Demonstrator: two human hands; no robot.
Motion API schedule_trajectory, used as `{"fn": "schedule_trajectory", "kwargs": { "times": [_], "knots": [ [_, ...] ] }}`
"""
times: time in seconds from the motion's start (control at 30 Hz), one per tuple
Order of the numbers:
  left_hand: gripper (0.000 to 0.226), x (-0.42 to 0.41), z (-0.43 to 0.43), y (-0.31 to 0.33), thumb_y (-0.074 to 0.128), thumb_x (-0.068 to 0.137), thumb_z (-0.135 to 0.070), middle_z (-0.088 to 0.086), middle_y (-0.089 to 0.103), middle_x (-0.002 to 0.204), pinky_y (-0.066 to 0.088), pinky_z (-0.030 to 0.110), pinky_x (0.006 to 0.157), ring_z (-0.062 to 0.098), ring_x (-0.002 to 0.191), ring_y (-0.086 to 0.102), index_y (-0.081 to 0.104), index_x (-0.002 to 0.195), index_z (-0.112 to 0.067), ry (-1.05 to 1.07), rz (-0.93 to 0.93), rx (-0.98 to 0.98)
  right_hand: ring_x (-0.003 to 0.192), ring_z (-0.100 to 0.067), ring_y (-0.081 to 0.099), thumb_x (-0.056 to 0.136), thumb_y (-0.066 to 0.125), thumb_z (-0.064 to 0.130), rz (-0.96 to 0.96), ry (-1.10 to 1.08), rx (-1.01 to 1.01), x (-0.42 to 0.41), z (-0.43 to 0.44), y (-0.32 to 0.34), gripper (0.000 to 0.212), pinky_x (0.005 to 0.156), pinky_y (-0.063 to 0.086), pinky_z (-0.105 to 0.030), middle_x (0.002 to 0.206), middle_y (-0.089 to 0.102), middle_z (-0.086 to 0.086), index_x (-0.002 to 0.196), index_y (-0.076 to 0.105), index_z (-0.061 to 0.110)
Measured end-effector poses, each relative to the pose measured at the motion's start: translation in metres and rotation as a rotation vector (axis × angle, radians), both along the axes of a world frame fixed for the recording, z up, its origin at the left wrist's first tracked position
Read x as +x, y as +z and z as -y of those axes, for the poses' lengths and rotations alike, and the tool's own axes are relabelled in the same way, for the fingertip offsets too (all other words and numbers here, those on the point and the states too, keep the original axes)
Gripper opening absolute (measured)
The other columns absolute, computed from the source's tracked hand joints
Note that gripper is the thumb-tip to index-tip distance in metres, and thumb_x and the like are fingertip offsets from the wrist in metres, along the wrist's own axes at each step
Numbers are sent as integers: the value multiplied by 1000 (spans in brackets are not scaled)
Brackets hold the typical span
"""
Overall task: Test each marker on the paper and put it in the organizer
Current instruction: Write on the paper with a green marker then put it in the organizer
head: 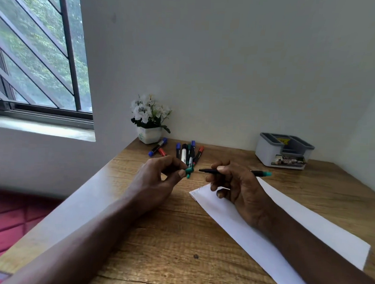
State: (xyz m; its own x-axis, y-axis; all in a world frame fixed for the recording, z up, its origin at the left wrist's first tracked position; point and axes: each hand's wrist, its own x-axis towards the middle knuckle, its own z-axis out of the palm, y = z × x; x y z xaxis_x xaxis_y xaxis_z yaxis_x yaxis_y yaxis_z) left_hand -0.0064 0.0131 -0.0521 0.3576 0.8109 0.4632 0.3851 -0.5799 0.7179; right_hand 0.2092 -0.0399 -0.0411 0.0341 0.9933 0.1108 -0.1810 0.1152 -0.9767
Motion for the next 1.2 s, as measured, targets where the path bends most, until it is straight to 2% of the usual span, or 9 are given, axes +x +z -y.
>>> {"fn": "schedule_trajectory", "kwargs": {
  "times": [0.13,0.23,0.37,0.5,0.57,0.67,0.8,1.0,1.2],
  "knots": [
    [14,0,0,-1,70,95,-23,-18,73,96,43,7,68,-3,95,65,73,105,-32,-7,-18,14,68,-19,65,79,63,25,18,11,29,0,2,-1,16,56,47,-28,86,74,-18,85,73,14],
    [15,0,0,-1,70,95,-23,-19,73,96,44,9,68,-3,96,64,73,106,-33,-13,-25,25,70,-19,65,83,64,22,52,20,32,-2,3,0,12,56,47,-28,88,75,-19,79,74,18],
    [16,1,-1,-3,71,95,-24,-19,73,96,43,12,68,-3,96,65,73,106,-33,-28,-43,39,72,-19,65,96,61,12,132,31,56,-3,5,0,24,56,47,-25,90,76,-18,80,76,21],
    [15,-1,-3,-5,72,94,-26,-16,75,98,55,31,79,3,97,68,73,107,-34,-73,-13,28,71,-18,65,95,66,13,149,35,79,-4,6,1,15,55,46,-24,89,76,-18,83,74,20],
    [14,-1,-3,-5,71,95,-25,-14,75,94,58,35,78,7,90,70,73,106,-33,-100,-3,18,67,-18,64,92,71,16,147,25,95,-4,4,0,13,53,45,-23,86,76,-17,80,73,21],
    [11,1,-1,-4,71,95,-23,-7,74,88,57,32,68,13,76,70,75,104,-27,-169,39,-9,61,-17,61,85,74,25,167,17,123,-5,3,-1,9,51,45,-23,79,74,-13,78,77,20],
    [13,5,4,-2,71,94,-19,2,75,87,52,27,60,13,66,66,77,105,-16,-262,99,-61,55,-14,57,83,74,31,236,-1,155,-5,3,-3,21,50,45,-22,68,69,-7,83,72,10],
    [18,3,6,-1,71,89,-25,9,76,87,52,27,58,17,65,62,76,99,-12,-298,162,-179,55,-12,57,84,74,28,306,-8,170,-4,2,-5,25,52,46,-20,69,70,-7,84,69,3],
    [14,1,3,2,67,96,-21,7,76,87,49,24,58,17,68,61,75,98,-10,-316,121,-259,54,-14,53,89,73,21,327,15,190,-8,0,-4,23,52,44,-21,67,69,-7,82,67,1]
  ]
}}
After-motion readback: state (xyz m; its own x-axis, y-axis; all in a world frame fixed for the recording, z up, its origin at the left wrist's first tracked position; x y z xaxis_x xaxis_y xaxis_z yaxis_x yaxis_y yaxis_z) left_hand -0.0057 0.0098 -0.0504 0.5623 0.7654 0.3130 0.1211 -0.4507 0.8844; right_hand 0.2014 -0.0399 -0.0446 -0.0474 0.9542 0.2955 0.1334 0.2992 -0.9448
